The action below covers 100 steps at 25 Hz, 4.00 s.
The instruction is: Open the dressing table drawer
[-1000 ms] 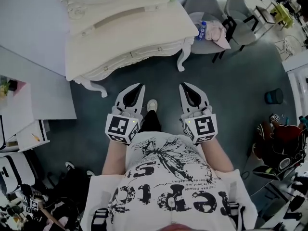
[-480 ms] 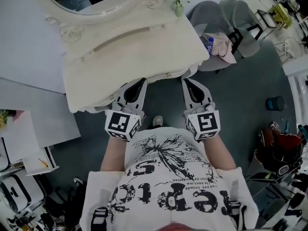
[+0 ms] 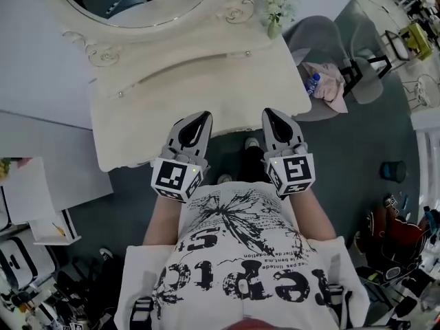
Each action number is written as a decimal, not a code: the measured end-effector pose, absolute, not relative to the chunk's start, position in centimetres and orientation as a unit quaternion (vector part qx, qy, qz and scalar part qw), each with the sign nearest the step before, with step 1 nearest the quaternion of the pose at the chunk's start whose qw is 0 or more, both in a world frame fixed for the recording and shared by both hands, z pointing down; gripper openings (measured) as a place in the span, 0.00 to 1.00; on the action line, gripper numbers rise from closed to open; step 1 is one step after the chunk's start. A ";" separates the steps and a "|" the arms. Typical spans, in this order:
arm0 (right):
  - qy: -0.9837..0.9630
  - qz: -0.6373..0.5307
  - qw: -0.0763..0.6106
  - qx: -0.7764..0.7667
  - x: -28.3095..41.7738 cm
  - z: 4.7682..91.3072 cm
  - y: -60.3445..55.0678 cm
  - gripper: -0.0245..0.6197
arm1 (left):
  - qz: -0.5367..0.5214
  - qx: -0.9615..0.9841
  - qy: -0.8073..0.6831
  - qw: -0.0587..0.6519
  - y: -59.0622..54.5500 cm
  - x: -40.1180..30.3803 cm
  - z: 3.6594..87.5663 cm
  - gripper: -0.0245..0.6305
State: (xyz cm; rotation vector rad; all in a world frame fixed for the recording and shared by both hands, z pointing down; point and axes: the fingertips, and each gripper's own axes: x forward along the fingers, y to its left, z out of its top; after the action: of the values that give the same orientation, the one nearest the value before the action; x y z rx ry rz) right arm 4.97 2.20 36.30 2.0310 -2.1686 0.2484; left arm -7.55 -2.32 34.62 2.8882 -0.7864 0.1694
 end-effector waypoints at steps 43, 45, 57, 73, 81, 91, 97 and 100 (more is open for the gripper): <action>-0.725 0.270 0.183 0.607 17.2 61.2 -24.9 0.25 | 0.103 0.869 -0.459 0.153 -18.9 1.2 48.1 0.05; -0.725 0.272 0.183 0.605 17.2 61.4 -24.9 0.21 | 0.105 0.870 -0.458 0.153 -18.8 1.2 48.3 0.05; -0.719 0.276 0.198 0.607 16.9 61.8 -23.6 0.20 | 0.111 0.876 -0.446 0.144 -18.8 1.1 48.0 0.05; -0.719 0.284 0.207 0.600 16.4 62.3 -20.1 0.20 | 0.112 0.893 -0.411 0.148 -16.8 1.6 48.1 0.05; -0.727 0.278 0.213 0.591 15.9 61.9 -18.3 0.20 | 0.110 0.896 -0.404 0.147 -16.2 1.3 47.5 0.05; -0.723 0.286 0.212 0.592 16.0 62.2 -16.6 0.20 | 0.108 0.899 -0.400 0.142 -15.3 1.6 47.2 0.05; -0.715 0.285 0.213 0.602 16.0 62.1 -16.0 0.20 | 0.107 0.899 -0.401 0.141 -14.7 1.0 46.9 0.05; -0.711 0.281 0.210 0.610 16.1 62.0 -15.9 0.21 | 0.108 0.899 -0.401 0.138 -14.5 0.7 46.6 0.05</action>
State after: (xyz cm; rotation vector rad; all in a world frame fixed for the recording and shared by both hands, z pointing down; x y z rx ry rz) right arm 16.13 -15.88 61.99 1.6970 -1.9761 0.7805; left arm 0.71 -14.52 46.65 2.6006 -1.1600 0.3116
